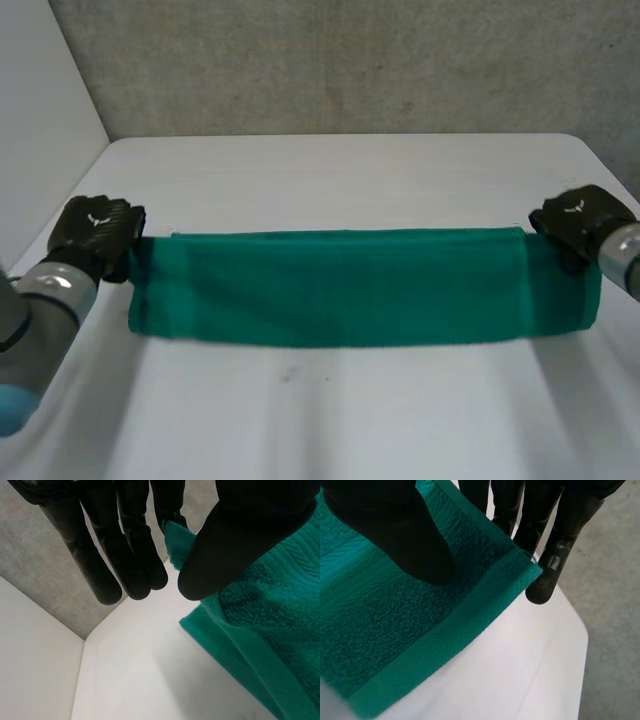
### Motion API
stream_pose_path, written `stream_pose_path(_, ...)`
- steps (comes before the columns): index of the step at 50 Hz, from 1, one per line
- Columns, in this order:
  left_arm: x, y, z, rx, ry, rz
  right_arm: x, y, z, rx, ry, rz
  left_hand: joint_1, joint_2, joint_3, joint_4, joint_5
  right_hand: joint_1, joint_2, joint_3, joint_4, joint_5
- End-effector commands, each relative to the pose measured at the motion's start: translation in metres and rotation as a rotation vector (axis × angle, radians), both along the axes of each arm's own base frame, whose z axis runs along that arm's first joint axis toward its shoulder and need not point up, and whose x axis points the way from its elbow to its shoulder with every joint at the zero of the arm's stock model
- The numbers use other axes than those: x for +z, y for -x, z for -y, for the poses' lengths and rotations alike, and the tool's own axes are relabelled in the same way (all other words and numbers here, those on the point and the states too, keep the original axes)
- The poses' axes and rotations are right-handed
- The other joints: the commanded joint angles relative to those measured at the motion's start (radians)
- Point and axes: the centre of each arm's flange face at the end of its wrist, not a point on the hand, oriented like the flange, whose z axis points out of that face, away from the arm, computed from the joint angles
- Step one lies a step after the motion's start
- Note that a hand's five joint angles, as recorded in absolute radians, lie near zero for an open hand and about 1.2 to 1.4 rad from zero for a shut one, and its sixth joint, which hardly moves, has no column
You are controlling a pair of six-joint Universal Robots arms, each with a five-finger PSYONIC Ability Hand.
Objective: Fold the towel.
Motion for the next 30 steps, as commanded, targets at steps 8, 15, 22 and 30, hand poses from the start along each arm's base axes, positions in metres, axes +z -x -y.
stream_pose_path(8,-0.044,0.037,0.089,0.023,0.081,-0.014,-0.046,-0.033,0.091,-0.026,0.114,-0.016,0.259,0.198,0.204,0.2,0.251,0.417,0.223,0.218,0.204,0.235)
stream_pose_path(15,-0.067,0.061,0.1,-0.036,0.079,0.001,-0.061,-0.045,0.106,-0.046,0.132,-0.026,-0.618,-0.678,-0.672,-0.676,-0.625,-0.662,-0.856,-0.861,-0.875,-0.844)
stream_pose_path(22,-0.065,0.072,0.091,-0.069,0.107,0.094,-0.057,-0.045,0.112,-0.106,0.172,-0.002,-0.921,-0.982,-0.976,-0.98,-0.929,-0.805,-0.999,-1.004,-1.018,-0.987)
stream_pose_path(30,-0.038,0.073,0.068,-0.087,0.134,0.098,-0.006,-0.038,0.086,-0.14,0.195,0.148,-0.924,-0.985,-0.979,-0.983,-0.932,-0.805,-0.999,-1.004,-1.018,-0.987)
